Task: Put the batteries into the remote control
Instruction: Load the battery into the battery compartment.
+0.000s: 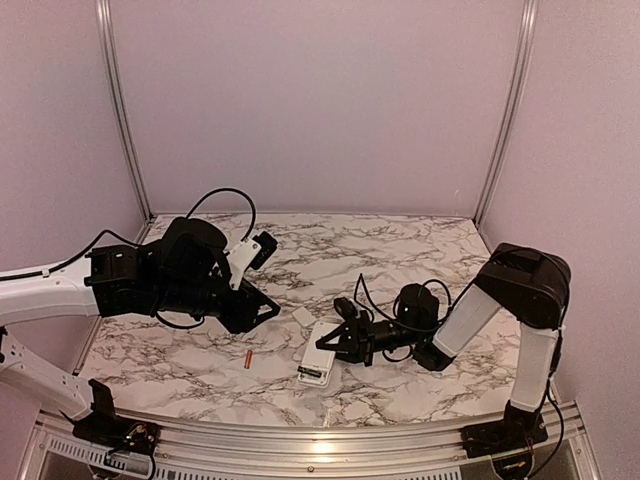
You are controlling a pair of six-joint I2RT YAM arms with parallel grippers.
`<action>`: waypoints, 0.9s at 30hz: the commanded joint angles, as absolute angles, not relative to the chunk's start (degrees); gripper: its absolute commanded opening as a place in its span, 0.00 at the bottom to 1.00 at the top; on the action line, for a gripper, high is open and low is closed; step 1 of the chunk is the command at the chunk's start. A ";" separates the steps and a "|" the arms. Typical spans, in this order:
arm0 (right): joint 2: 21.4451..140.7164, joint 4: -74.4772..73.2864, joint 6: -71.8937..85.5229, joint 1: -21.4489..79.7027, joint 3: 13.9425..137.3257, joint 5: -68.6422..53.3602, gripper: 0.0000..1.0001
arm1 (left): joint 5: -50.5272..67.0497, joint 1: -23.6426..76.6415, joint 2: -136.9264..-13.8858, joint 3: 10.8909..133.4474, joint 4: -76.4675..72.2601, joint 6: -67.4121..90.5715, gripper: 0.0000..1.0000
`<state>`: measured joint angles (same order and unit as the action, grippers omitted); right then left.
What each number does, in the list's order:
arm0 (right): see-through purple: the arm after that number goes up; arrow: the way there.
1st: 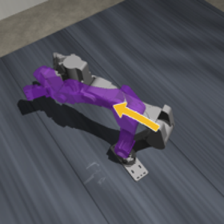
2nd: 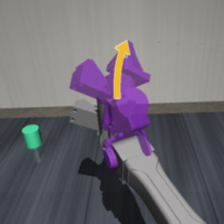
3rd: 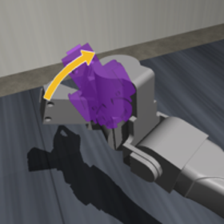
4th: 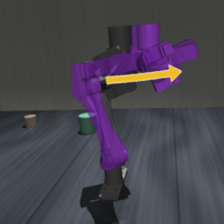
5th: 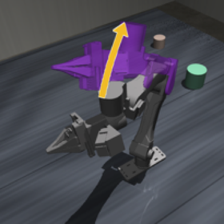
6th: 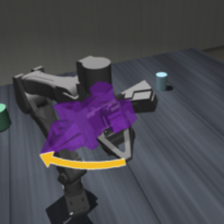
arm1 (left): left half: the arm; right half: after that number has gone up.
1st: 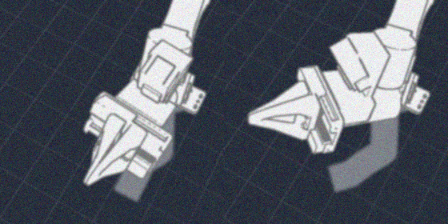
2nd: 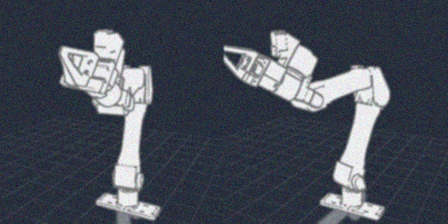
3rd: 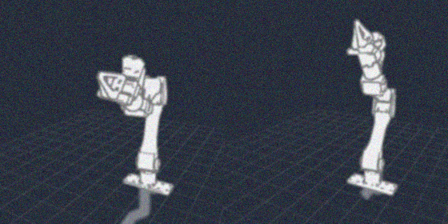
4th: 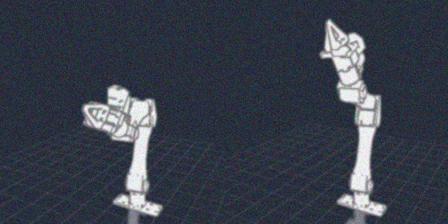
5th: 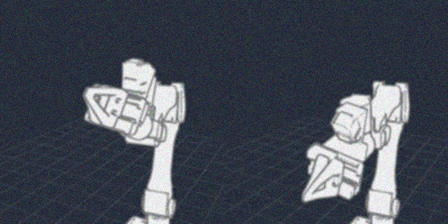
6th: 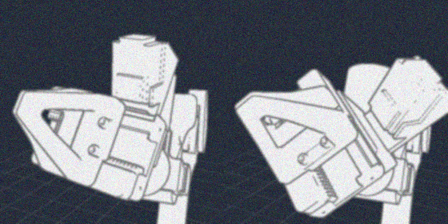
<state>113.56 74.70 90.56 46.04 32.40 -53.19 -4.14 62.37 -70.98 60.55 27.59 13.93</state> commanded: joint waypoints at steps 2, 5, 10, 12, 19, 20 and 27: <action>108.73 78.21 84.75 44.81 35.57 -53.35 0.00 | -0.21 60.73 -72.01 58.21 22.17 19.16 0.38; 108.46 78.62 84.81 43.95 35.42 -53.02 0.00 | 3.83 59.87 -72.67 56.88 20.22 20.92 0.36; 108.63 80.89 86.33 43.25 34.73 -51.73 0.00 | 9.97 59.68 -74.42 55.64 17.20 24.40 0.30; 108.51 81.11 86.80 43.09 34.63 -51.31 0.00 | 11.54 59.68 -74.62 55.05 15.71 25.65 0.28; 108.70 81.46 87.77 43.07 34.67 -51.21 0.00 | 12.12 60.51 -75.70 54.44 15.34 25.85 0.23; 108.78 81.64 87.86 43.04 34.71 -51.29 0.00 | 11.95 60.86 -76.14 54.68 15.56 25.65 0.22; 109.01 83.44 89.30 43.07 34.47 -51.28 0.00 | 11.29 61.61 -78.36 55.08 15.36 26.24 0.19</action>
<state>109.34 75.50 88.16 43.44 34.52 -51.90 10.94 61.25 -77.41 54.83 16.93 25.74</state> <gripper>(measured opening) 0.142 0.192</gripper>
